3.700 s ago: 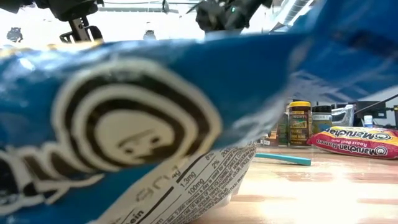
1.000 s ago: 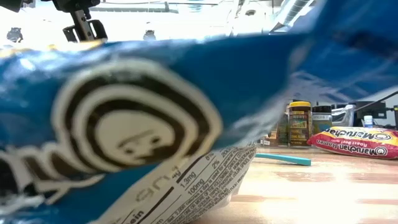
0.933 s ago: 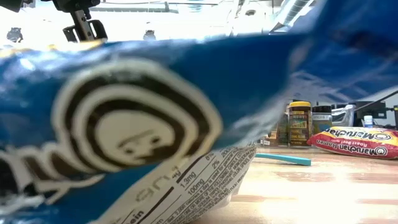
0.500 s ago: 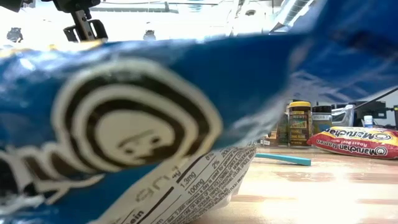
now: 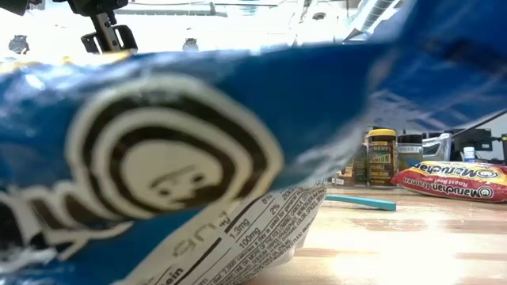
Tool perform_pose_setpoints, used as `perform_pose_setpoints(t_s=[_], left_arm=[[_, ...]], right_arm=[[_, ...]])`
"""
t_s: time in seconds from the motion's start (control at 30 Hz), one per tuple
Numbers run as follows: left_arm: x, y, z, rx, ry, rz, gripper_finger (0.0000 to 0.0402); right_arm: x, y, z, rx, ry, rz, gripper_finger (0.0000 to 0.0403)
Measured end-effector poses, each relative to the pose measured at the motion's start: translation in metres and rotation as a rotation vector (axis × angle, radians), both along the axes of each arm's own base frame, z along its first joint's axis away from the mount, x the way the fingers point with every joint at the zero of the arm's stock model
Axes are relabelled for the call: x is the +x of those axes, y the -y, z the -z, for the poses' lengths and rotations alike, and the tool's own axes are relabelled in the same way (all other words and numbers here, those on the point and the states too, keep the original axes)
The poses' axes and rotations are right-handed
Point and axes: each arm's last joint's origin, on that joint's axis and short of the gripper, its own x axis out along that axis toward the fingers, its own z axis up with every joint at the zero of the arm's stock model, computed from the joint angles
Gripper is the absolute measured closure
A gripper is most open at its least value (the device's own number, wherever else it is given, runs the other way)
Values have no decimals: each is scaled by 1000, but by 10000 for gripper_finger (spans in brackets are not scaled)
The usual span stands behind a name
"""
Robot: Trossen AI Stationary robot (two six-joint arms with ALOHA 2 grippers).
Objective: Pick & Place Food Item
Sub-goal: Put the green noodle pack into the left transparent bin
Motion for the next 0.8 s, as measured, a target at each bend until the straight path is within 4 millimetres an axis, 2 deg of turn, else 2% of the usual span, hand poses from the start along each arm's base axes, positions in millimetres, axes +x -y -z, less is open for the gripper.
perform_pose_setpoints(t_s=[0.1, 0.27, 0.4, 0.57, 0.8], left_arm=[[0, 0, 0, 0, 0, 0, 402], [0, 0, 0, 0, 0, 0, 402], [0, 0, 0, 1, 0, -6, 402], [0, -1, 0, 8, 4, -42, 402], [1, -1, 0, 10, 5, -53, 402]], right_arm=[[-6, -3, -5, 4, 69, 18, 403], [-33, 4, -10, -12, 125, 131, 403], [-50, 8, -14, 81, 232, 208, 403], [-59, 14, -17, 198, 289, 286, 403], [-63, 18, -11, 135, 236, 260, 403]])
